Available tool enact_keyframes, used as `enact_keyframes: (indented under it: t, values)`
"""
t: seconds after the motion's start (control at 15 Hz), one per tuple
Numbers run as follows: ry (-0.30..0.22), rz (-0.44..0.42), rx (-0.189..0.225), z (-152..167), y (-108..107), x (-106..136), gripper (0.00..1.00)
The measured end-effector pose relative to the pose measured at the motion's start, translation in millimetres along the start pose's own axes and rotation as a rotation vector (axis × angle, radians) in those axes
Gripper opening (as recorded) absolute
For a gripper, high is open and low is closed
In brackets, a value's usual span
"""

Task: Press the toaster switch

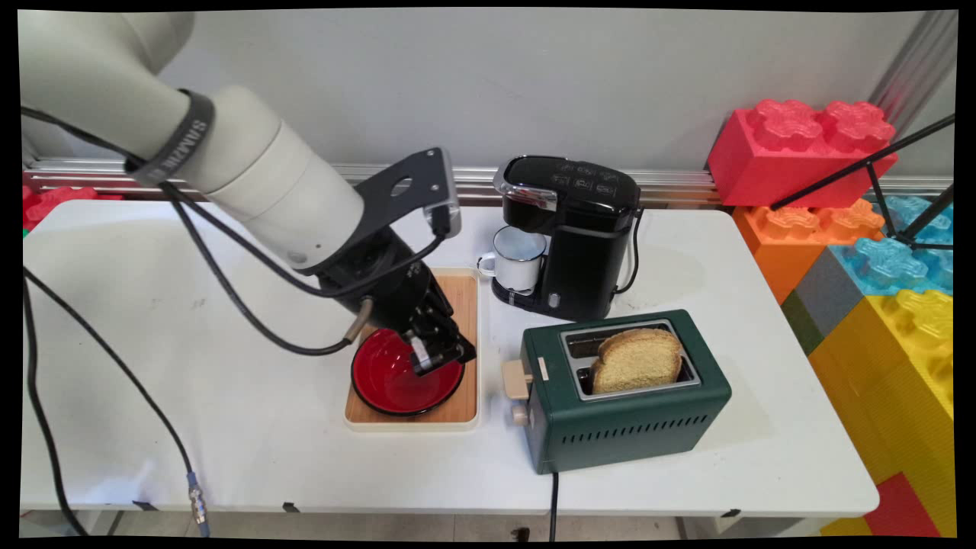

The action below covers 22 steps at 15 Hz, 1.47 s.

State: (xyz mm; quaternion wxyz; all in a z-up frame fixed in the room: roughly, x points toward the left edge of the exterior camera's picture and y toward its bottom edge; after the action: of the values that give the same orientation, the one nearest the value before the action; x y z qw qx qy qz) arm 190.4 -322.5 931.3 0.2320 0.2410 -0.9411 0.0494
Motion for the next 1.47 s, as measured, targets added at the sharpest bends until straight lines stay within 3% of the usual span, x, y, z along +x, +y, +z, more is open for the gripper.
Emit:
enact_keyframes:
  t: [0.67,1.47]
  values:
    - [-0.031,-0.02,-0.039,24.1,-7.2,20.8,0.0]
    - [-0.021,-0.027,-0.057,48.3,-11.1,26.5,0.0]
